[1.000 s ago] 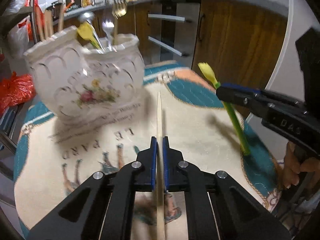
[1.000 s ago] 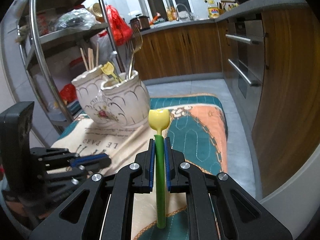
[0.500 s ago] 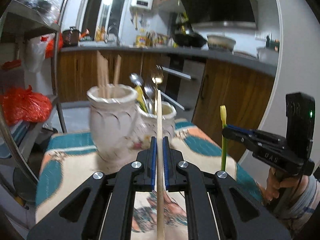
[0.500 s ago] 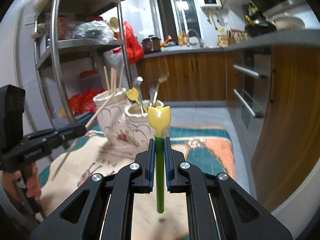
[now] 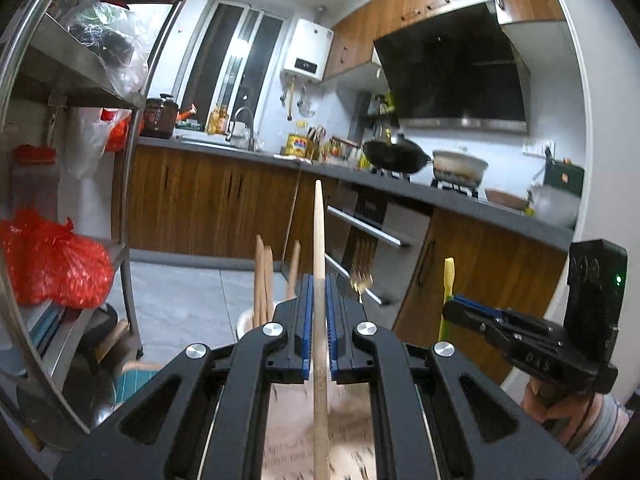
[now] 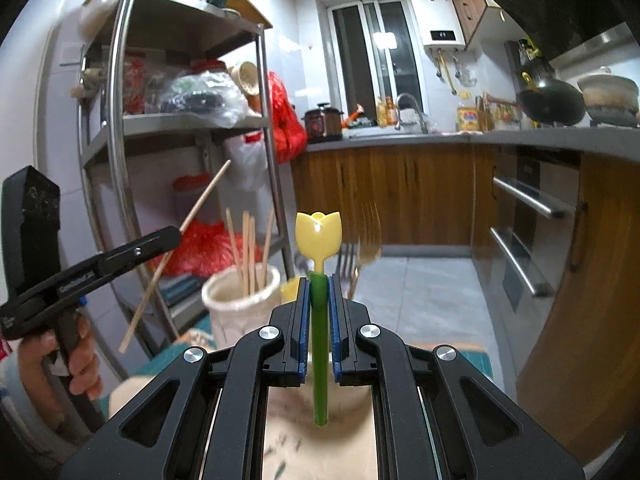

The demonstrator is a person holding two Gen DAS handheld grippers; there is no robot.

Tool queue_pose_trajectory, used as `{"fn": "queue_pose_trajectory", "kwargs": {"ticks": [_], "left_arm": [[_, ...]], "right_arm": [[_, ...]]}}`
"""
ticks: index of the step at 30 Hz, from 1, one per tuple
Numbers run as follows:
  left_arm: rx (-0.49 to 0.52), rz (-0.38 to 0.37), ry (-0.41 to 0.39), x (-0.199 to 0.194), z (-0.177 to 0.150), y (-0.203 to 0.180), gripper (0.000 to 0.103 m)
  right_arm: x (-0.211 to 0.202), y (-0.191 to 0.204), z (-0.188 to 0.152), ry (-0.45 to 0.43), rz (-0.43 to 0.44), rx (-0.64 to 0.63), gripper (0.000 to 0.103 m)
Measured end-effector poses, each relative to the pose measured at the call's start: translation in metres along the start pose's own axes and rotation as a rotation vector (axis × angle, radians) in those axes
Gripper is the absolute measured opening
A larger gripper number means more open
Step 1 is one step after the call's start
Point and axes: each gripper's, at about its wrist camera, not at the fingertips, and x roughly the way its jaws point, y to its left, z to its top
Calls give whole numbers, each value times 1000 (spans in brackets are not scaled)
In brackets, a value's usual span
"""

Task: Organize utensils
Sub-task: 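Lift and carry the green spoon and chopstick with both tools over the ceramic pot, then drop the green spoon into the smaller pot while the left tool drops the chopstick into the larger pot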

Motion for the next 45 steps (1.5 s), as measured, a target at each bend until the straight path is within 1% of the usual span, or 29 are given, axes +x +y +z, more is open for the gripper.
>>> {"fn": "queue_pose_trajectory", "kwargs": {"ticks": [5, 8, 11, 14, 15, 17, 19, 23, 27, 32, 37, 45], "left_arm": [[-11, -22, -40, 25, 17, 8, 6], [-26, -33, -87, 36, 22, 12, 6], [-28, -22, -132, 47, 23, 13, 6], [8, 27, -171, 56, 19, 8, 6], [35, 55, -193, 58, 17, 4, 6], [67, 85, -215, 61, 11, -2, 6], [88, 99, -227, 64, 7, -5, 6], [133, 122, -225, 69, -2, -11, 6], [161, 111, -209, 65, -8, -14, 6], [186, 101, -160, 54, -18, -13, 6], [190, 109, -74, 45, -30, -5, 6], [188, 122, -16, 39, -42, -4, 6]], "right_arm": [[18, -4, 19, -47, 19, 8, 10], [32, -8, 24, -61, 22, 23, 10], [44, -13, 25, -67, 32, 54, 10], [51, -17, 24, -74, 27, 64, 10], [53, -19, 22, -76, 29, 71, 10], [57, -20, 19, -74, 30, 76, 10], [59, -22, 15, -72, 28, 76, 10], [65, -23, 9, -47, 37, 75, 10], [67, -19, 6, -15, 34, 53, 10], [65, -14, -4, 26, 14, 26, 10], [61, -20, -15, 56, 4, 41, 10], [63, -25, -26, 98, -19, 76, 10]]}}
